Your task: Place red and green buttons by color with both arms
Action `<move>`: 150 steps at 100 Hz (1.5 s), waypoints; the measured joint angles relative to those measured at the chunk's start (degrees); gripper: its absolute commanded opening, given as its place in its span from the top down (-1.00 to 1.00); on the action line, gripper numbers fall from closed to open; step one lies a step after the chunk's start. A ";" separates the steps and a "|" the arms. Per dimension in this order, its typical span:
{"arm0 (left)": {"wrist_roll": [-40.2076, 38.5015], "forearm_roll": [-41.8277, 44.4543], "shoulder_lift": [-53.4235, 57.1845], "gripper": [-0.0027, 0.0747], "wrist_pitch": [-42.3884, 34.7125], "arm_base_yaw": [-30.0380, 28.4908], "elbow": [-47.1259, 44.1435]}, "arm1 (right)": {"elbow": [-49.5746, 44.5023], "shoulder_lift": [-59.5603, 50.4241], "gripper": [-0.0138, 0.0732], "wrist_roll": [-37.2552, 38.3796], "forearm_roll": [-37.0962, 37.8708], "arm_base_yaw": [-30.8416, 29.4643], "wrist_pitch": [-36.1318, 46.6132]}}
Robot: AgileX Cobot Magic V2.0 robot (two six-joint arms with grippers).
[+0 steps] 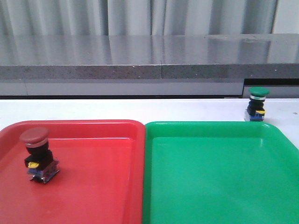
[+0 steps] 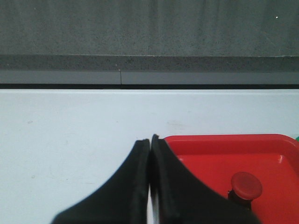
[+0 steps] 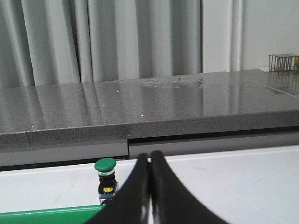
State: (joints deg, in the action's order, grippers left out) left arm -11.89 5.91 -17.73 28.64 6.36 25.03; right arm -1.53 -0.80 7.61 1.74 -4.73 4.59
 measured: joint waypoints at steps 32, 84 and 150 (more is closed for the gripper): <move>0.04 2.94 17.15 0.98 -1.65 0.00 -11.17 | 0.00 0.00 0.81 0.00 0.00 0.00 0.00; 5.78 -5.91 18.01 0.98 -23.32 -2.10 -25.17 | 0.00 0.00 0.81 0.00 0.00 0.00 0.00; 5.81 -6.21 18.01 0.98 -23.35 -2.22 -25.17 | 0.00 0.00 0.81 0.00 0.00 0.00 0.00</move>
State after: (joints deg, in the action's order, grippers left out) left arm -6.08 -0.30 0.28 5.29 4.14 -0.14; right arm -1.53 -0.80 7.61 1.74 -4.73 4.59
